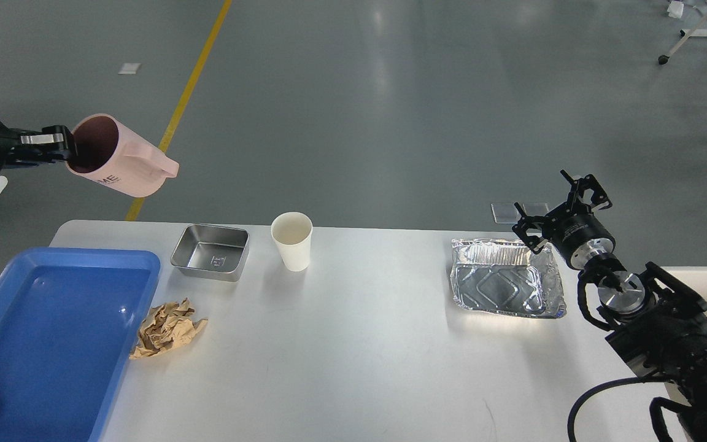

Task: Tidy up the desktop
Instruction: 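Lift the pink mug with the left gripper above the table, then lower the pink mug into the blue bin and release it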

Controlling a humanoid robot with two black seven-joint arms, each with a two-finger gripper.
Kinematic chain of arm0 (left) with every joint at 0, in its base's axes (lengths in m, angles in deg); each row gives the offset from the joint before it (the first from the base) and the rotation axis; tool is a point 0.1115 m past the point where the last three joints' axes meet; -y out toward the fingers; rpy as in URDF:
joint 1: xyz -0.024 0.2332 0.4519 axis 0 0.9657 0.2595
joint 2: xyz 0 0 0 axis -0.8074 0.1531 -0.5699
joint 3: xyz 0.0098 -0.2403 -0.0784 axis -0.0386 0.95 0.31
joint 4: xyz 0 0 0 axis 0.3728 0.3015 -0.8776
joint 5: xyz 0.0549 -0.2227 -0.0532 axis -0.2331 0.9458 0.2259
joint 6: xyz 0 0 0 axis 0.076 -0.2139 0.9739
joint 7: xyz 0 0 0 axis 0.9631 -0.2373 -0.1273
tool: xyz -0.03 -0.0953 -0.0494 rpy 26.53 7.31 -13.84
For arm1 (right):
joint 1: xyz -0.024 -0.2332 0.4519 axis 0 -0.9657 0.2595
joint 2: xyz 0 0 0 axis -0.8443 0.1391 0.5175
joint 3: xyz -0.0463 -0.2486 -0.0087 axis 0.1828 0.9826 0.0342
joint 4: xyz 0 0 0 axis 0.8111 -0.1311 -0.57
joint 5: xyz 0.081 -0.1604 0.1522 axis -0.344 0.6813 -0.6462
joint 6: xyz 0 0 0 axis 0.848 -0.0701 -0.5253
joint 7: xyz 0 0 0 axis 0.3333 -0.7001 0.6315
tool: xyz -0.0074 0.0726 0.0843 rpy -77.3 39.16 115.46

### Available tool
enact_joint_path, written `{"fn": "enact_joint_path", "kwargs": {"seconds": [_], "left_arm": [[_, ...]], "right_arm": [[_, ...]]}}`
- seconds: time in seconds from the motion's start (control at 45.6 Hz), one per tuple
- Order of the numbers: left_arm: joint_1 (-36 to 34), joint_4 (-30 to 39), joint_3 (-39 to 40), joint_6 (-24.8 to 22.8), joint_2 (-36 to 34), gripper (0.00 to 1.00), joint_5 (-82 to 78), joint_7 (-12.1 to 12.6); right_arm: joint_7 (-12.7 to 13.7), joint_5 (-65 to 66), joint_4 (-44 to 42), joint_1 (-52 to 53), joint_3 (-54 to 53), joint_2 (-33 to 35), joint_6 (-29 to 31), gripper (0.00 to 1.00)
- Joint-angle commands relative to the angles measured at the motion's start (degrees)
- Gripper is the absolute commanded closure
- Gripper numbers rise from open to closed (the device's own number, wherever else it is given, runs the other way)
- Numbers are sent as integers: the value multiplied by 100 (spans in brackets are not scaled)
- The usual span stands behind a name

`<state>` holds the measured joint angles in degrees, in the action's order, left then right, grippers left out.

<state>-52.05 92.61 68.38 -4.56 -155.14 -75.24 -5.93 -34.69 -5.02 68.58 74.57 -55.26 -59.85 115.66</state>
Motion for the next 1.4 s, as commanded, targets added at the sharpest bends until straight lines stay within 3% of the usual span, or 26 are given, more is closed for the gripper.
{"fn": "enact_joint_path", "kwargs": {"seconds": [0.0, 0.329, 0.702, 1.381], "left_arm": [[-223, 7, -5, -180, -282, 100, 137, -45], [-504, 7, -5, -452, -784, 100, 155, -45], [-188, -11, -373, -295, -731, 100, 137, 78], [2290, -55, -479, 584, -793, 100, 32, 139]], "right_arm": [[0, 0, -1, -7, 0, -9, 0, 0], [0, 0, -1, 11, 0, -27, 0, 0], [0, 0, -1, 11, 0, -44, 0, 0], [9, 0, -1, -7, 52, -18, 0, 0]]}}
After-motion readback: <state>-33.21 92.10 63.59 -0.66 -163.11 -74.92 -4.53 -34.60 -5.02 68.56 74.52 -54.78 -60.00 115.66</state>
